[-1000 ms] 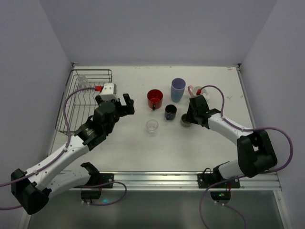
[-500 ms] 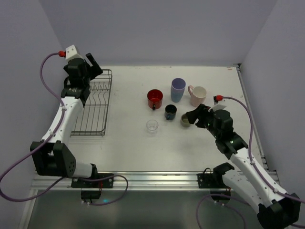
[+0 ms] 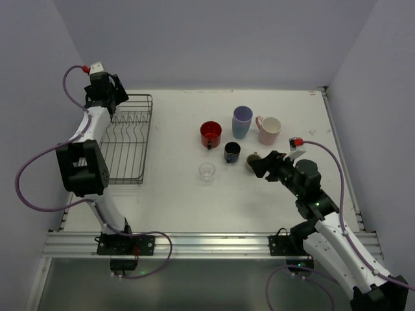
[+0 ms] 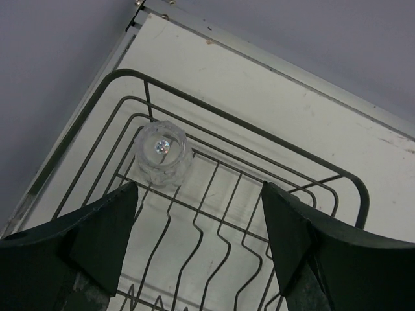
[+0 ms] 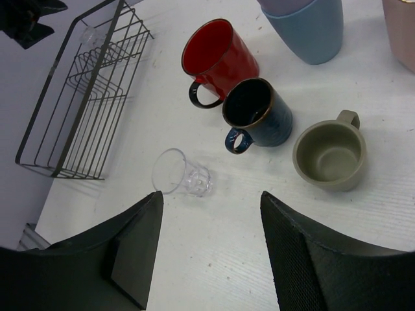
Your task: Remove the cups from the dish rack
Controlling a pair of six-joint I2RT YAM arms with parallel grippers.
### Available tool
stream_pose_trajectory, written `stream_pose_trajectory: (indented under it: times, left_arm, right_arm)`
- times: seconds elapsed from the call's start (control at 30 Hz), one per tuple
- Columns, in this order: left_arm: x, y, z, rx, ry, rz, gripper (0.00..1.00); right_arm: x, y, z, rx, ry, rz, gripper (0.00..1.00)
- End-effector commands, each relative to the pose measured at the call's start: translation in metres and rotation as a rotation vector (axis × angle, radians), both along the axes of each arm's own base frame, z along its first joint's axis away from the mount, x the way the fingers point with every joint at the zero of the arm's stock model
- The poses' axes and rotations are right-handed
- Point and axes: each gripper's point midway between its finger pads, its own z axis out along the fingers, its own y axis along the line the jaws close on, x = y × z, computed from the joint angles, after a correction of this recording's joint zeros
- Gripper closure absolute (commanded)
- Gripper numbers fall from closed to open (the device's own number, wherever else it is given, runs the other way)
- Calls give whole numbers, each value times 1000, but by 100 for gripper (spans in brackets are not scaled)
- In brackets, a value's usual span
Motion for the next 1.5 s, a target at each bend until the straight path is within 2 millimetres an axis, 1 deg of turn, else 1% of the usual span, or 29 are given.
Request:
stream_pose_trajectory:
  times: [0.0, 0.03, 0.07, 0.1, 0.13, 0.17, 0.23, 0.27, 0.33, 0.37, 0.53, 0.7, 0.73, 0.77, 0.83, 0.9, 0.93, 1.03, 1.1, 1.13, 1.2, 1.23, 1.27, 1.3, 1.37, 1.4, 1.43, 1.47]
  left_arm:
    - [20, 15, 17, 69, -24, -27, 20]
    - [23, 19, 15, 83, -15, -22, 20]
    - [25, 23, -1, 84, 26, -16, 20]
    - [30, 26, 2, 93, 22, -8, 20]
    - [32, 30, -2, 105, 34, 3, 20]
    - [33, 34, -14, 106, 60, 10, 20]
    - [36, 37, -18, 109, 66, 15, 21]
    - [37, 40, -27, 108, 81, 18, 22]
    - [39, 41, -33, 107, 93, 18, 23]
    - [39, 41, -41, 105, 109, 18, 23]
    - [41, 47, -57, 112, 139, 38, 25]
    - [46, 50, -65, 114, 147, 41, 25]
    - [46, 51, -70, 113, 160, 44, 26]
    - [48, 53, -68, 116, 154, 48, 26]
    - [49, 54, -72, 113, 158, 49, 27]
    - [50, 55, -73, 114, 159, 50, 30]
    - [51, 56, -75, 114, 161, 49, 32]
    - [49, 57, -80, 118, 170, 54, 47]
    - [48, 59, -80, 120, 169, 61, 53]
    - [46, 59, -82, 121, 174, 64, 62]
    - [45, 59, -81, 121, 172, 66, 73]
    - [45, 60, -74, 123, 156, 67, 78]
    - [44, 58, -72, 120, 152, 64, 86]
    - [43, 58, -61, 120, 128, 65, 89]
    - [43, 53, -49, 104, 95, 51, 94]
    - [44, 50, -40, 90, 72, 48, 96]
    - [41, 47, -25, 81, 39, 41, 97]
    - [40, 44, -18, 68, 20, 34, 98]
  right_arm:
    - [-1, 10, 9, 32, -46, 54, 36]
    - [-1, 10, 8, 32, -45, 56, 36]
    - [-1, 10, 7, 30, -45, 56, 36]
    - [-1, 10, 7, 29, -46, 56, 36]
    - [-1, 10, 8, 29, -49, 58, 36]
    - [-1, 10, 8, 29, -51, 58, 36]
    - [-1, 10, 8, 28, -54, 59, 36]
    - [0, 10, 9, 29, -58, 59, 36]
    - [0, 11, 10, 31, -60, 62, 36]
    - [0, 11, 10, 29, -60, 64, 36]
    - [0, 12, 9, 27, -56, 67, 36]
    - [-1, 13, 7, 26, -48, 73, 36]
    - [-1, 13, 5, 25, -45, 76, 36]
    - [-1, 14, 4, 23, -41, 81, 36]
    - [-1, 14, 2, 22, -37, 81, 36]
    - [-1, 13, 1, 21, -32, 79, 36]
    - [-1, 14, 0, 21, -31, 79, 36]
    - [0, 13, 1, 19, -32, 75, 36]
    - [1, 13, 1, 18, -30, 73, 36]
    - [1, 13, 1, 17, -31, 72, 36]
    - [1, 13, 2, 17, -32, 70, 36]
    - [1, 13, 3, 19, -35, 70, 36]
    - [1, 13, 3, 19, -35, 72, 36]
    - [1, 13, 6, 22, -42, 75, 36]
    - [0, 13, 9, 30, -49, 75, 36]
    - [-1, 14, 11, 35, -50, 78, 36]
    - [-1, 15, 15, 44, -55, 84, 35]
    - [-4, 18, 18, 54, -58, 101, 34]
